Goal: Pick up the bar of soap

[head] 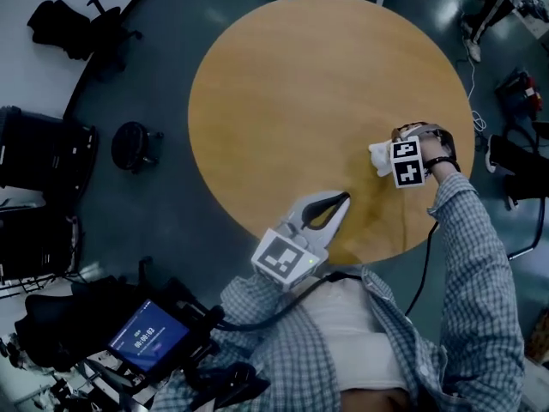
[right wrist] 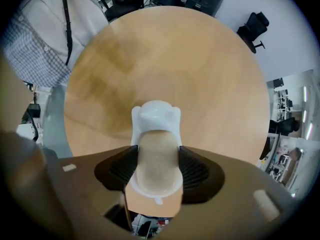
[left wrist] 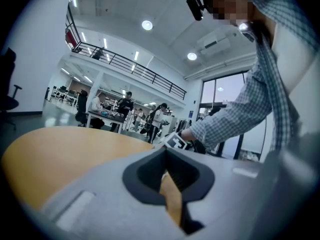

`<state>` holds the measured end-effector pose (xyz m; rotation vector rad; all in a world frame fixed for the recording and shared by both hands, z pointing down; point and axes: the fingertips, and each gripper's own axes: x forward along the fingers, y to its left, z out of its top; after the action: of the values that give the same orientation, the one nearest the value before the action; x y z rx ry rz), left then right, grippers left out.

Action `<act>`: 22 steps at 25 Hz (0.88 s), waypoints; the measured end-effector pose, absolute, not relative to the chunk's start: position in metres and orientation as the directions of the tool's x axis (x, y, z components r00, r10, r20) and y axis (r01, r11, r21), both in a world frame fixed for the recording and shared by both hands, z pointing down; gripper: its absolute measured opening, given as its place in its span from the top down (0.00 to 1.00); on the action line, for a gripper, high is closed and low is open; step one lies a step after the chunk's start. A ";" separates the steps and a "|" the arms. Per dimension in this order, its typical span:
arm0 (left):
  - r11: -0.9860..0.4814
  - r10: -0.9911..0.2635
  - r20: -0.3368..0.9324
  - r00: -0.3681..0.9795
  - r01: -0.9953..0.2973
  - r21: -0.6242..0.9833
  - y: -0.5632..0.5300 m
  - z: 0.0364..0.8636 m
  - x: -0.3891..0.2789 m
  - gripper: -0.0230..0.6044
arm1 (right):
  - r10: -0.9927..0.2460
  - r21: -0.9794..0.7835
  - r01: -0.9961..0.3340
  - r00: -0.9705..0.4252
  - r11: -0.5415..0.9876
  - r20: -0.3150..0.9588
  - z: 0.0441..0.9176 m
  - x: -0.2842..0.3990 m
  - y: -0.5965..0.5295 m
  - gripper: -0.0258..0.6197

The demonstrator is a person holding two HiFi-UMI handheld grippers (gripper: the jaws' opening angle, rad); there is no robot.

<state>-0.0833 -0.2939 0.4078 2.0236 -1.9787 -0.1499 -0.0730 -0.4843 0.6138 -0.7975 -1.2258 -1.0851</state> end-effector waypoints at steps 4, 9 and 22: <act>-0.014 -0.995 0.089 0.038 -0.966 0.259 -0.285 0.403 -0.078 0.97 | -0.233 0.067 0.929 0.021 0.365 0.972 0.613 -0.061 -0.485 0.55; -0.005 -0.995 0.095 0.031 -0.965 0.260 -0.263 0.415 -0.098 0.97 | -0.200 0.060 0.888 0.036 0.457 0.979 0.614 -0.071 -0.471 0.42; -0.146 -0.981 0.078 0.176 -0.945 0.292 -0.221 0.431 -0.086 0.97 | -0.184 0.206 -0.090 -0.844 0.974 0.504 0.464 -0.063 -0.408 0.94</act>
<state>-0.0855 -0.2205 0.4309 2.1812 -1.8465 -0.1883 -0.0633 -0.4078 0.4638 0.1929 -2.5771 -0.2355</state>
